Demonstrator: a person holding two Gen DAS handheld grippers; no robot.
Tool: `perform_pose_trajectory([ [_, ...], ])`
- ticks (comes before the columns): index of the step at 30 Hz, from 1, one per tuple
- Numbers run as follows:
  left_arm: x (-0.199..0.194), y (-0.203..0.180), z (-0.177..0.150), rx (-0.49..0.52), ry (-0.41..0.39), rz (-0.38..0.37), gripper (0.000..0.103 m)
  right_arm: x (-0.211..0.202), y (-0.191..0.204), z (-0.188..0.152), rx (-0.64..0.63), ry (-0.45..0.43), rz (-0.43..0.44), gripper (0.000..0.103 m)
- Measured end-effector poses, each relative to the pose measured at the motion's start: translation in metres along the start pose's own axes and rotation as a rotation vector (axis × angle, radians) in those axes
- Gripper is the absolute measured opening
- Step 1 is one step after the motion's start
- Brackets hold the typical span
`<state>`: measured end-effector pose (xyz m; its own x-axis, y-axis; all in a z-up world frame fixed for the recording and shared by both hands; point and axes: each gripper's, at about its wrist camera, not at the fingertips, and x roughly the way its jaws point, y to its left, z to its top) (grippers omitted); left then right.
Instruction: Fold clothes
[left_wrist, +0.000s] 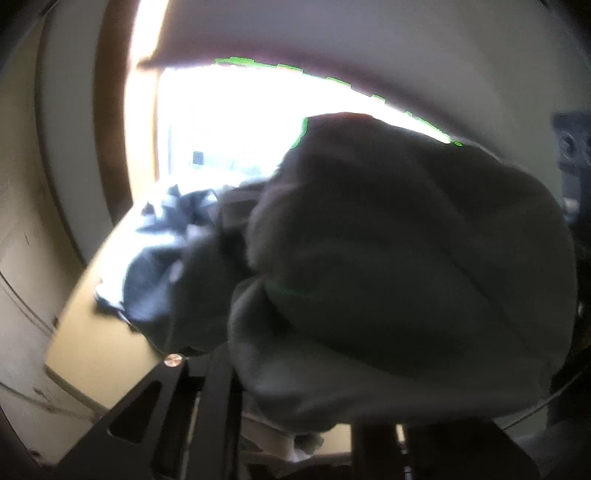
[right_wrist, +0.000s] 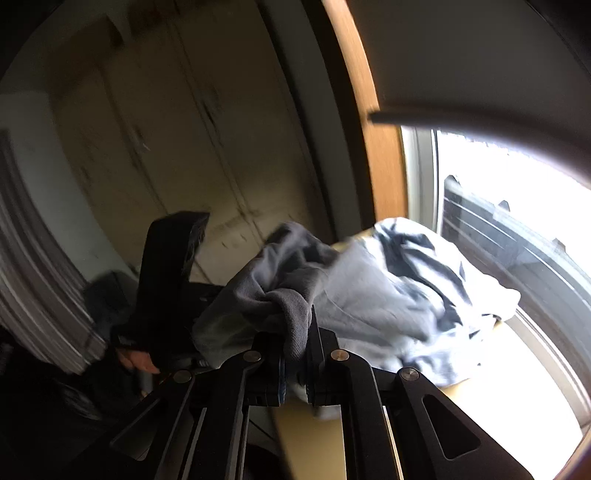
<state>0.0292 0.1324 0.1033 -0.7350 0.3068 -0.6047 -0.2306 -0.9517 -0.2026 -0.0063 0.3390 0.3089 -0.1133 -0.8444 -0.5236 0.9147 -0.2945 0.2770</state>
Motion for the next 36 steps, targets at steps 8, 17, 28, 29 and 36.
perform_pose_trajectory([
  [8,-0.077,-0.109,0.042,0.204,-0.183,-0.051,0.008,-0.113,0.018,0.010,-0.041,-0.173,-0.004,0.008],
  [17,0.071,-0.179,0.063,0.343,0.077,-0.067,0.017,-0.182,-0.079,-0.047,0.163,-0.149,-0.384,0.009],
  [28,0.204,-0.147,0.045,0.503,0.289,0.080,0.034,-0.136,-0.169,-0.174,0.649,0.084,-0.639,0.026],
  [29,0.204,-0.138,0.046,0.501,0.280,0.068,0.039,-0.134,-0.166,-0.174,0.665,0.073,-0.624,0.028],
  [36,0.223,-0.104,0.064,0.621,0.195,0.097,0.085,-0.085,-0.117,-0.150,0.489,0.140,-0.586,0.081],
])
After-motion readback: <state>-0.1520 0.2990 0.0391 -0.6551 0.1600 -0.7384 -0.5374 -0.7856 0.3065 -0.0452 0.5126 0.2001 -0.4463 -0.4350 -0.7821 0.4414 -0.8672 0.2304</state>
